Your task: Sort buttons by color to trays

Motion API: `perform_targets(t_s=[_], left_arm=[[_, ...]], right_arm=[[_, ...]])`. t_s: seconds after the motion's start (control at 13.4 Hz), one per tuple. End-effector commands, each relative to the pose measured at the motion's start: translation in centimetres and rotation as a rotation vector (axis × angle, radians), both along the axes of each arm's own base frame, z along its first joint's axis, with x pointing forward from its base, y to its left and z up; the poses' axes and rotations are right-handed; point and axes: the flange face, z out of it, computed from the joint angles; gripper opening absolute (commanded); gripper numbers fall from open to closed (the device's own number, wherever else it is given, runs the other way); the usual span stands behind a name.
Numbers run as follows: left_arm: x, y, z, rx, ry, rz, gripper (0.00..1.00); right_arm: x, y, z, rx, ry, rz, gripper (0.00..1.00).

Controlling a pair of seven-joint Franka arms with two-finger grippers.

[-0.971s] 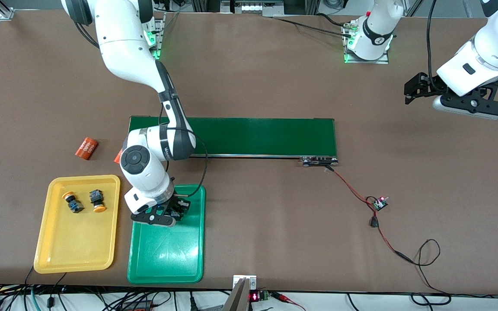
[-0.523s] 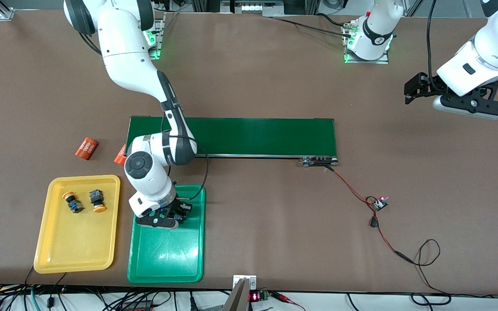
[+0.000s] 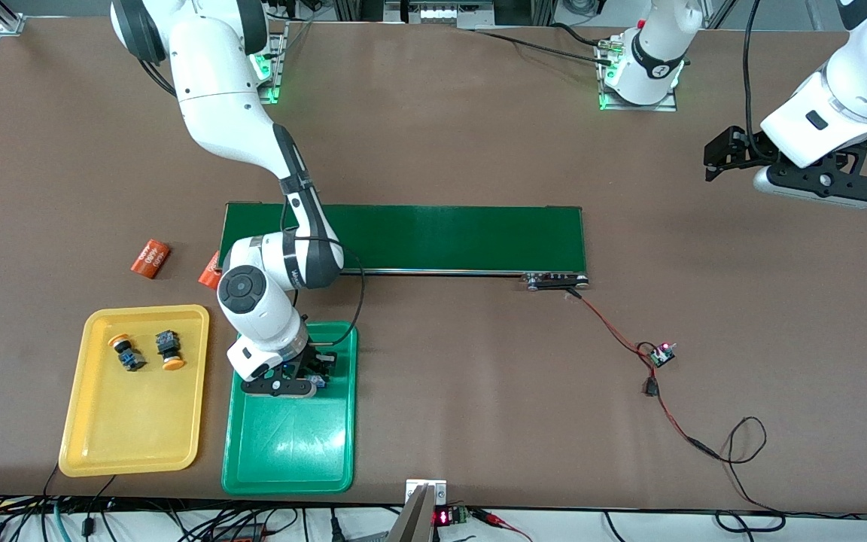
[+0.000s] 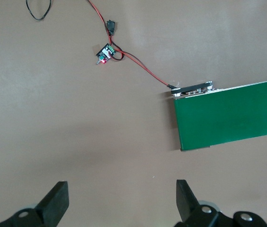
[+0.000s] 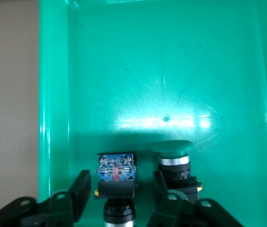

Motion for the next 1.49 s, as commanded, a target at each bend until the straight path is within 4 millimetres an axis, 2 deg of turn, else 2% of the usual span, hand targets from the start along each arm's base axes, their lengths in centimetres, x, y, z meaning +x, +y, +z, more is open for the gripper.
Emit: perform_targets(t_s=[0.0,0.15,0.75,0.97,1.05,1.12,1.27,1.42], left_arm=[[0.0,0.0,0.6,-0.013,0.008,-0.013,1.0],[0.0,0.0,0.6,-0.013,0.008,-0.013,1.0],[0.0,0.0,0.6,-0.013,0.008,-0.011,1.0],[0.0,0.0,0.6,-0.013,0.01,-0.011,1.0],[0.0,0.0,0.6,-0.013,0.01,-0.011,1.0],[0.0,0.0,0.6,-0.013,0.01,-0.011,1.0],[0.0,0.0,0.6,-0.013,0.01,-0.011,1.0],[0.0,0.0,0.6,-0.013,0.01,-0.011,1.0]], right_arm=[[-0.1,0.0,3.4,0.029,0.062,0.011,1.0],[-0.3,-1.1,6.8,0.021,0.116,-0.014,1.0],[-1.8,-8.7,19.7,-0.032,0.249,-0.081,1.0],[-2.8,-12.0,23.2,-0.053,0.294,-0.083,1.0],[-3.0,-13.4,25.1,-0.07,0.271,-0.078,1.0],[-3.2,-14.3,25.9,-0.095,0.274,-0.057,1.0],[-3.7,-17.6,28.4,-0.135,0.271,-0.032,1.0],[-4.8,-21.4,31.8,-0.111,0.241,-0.014,1.0]])
